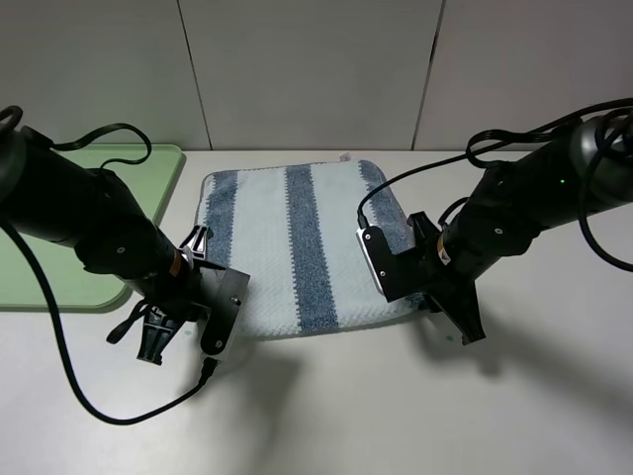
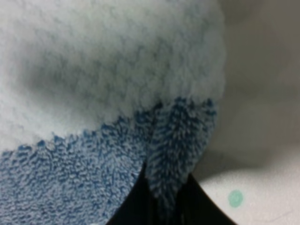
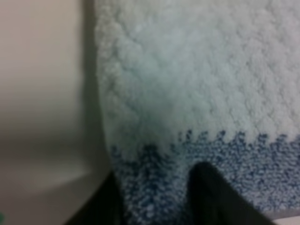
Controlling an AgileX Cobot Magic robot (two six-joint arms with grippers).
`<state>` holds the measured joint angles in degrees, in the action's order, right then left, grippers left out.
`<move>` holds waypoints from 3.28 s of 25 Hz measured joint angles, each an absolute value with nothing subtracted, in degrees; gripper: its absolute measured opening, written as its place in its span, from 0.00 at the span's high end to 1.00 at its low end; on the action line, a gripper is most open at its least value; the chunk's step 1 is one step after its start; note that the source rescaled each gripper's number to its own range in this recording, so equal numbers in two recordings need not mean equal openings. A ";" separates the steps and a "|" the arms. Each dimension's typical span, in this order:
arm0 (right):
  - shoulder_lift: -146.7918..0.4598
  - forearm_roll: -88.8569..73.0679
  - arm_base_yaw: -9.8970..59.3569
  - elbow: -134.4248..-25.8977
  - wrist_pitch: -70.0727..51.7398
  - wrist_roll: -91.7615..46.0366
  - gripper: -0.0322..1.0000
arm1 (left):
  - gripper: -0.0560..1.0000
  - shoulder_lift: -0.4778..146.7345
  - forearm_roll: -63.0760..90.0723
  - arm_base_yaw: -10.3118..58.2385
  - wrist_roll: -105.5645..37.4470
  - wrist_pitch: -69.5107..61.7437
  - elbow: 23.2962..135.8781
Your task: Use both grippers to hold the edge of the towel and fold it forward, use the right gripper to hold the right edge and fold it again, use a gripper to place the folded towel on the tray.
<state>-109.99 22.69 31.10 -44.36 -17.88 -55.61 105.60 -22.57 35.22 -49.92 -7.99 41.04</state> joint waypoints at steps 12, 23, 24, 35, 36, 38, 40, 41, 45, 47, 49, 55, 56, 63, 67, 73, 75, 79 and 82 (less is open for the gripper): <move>-110.16 21.75 30.97 -44.31 -18.22 -55.40 0.97 | 0.94 105.60 -22.57 35.22 -49.92 -7.99 41.04; -108.91 20.58 30.97 -44.27 -18.48 -55.40 0.97 | 0.94 105.24 -22.57 35.22 -49.92 -9.62 41.00; -108.59 20.27 30.97 -44.25 -18.78 -55.40 0.97 | 0.94 104.77 -22.57 35.22 -49.92 -10.01 41.00; -103.02 16.00 30.97 -43.12 -25.91 -55.40 0.97 | 0.94 95.10 -22.28 35.43 -49.92 -15.59 41.14; -102.20 15.75 30.97 -43.12 -26.40 -55.40 0.97 | 0.94 94.21 -22.28 35.43 -49.92 -15.99 41.14; -100.45 14.77 30.97 -43.06 -27.12 -55.40 0.97 | 0.94 92.76 -22.28 35.43 -49.92 -17.37 41.14; -98.63 13.74 30.97 -43.06 -27.92 -55.40 0.97 | 0.94 91.41 -22.28 35.60 -49.92 -18.80 41.14; -97.63 13.16 30.97 -43.06 -28.47 -55.40 0.97 | 0.94 90.90 -22.28 35.61 -49.92 -19.45 41.14; -93.66 12.13 30.97 -43.06 -30.55 -55.40 0.97 | 0.94 88.06 -22.08 35.65 -49.92 -21.31 41.14; -91.63 11.73 30.97 -43.06 -31.91 -55.40 0.97 | 0.94 86.46 -21.94 35.72 -49.92 -21.95 41.14; -89.32 11.15 31.14 -43.06 -33.09 -55.40 0.97 | 0.94 85.09 -21.82 35.79 -49.92 -22.92 41.14; -82.83 8.80 31.14 -43.06 -35.97 -55.40 0.97 | 0.94 81.35 -21.49 36.40 -49.92 -26.28 41.14; -81.85 8.53 31.14 -43.06 -36.52 -55.40 0.97 | 0.94 80.86 -21.49 37.15 -49.92 -27.06 41.14; -76.80 6.47 31.14 -42.95 -41.72 -55.40 0.97 | 0.94 79.90 -25.06 45.95 -46.18 -31.54 41.14; -74.63 4.72 31.14 -42.95 -43.06 -55.40 0.97 | 0.94 79.90 -27.94 47.81 -39.33 -32.98 41.14; -70.90 2.42 31.14 -42.95 -43.92 -55.40 0.97 | 0.94 79.77 -29.12 47.98 -34.92 -35.43 41.53; -69.94 2.20 31.14 -42.95 -44.70 -55.40 0.97 | 0.94 79.19 -29.12 48.23 -34.05 -35.77 41.71; -68.88 2.01 31.14 -42.95 -46.25 -55.40 0.97 | 0.94 76.19 -29.12 48.29 -33.77 -36.03 41.81; -68.73 1.74 31.14 -42.95 -46.50 -55.40 0.97 | 0.94 73.11 -29.12 48.29 -33.77 -36.44 41.81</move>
<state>-68.73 1.74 31.14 -42.95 -46.50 -55.40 73.11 -29.12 48.29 -33.77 -36.44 41.81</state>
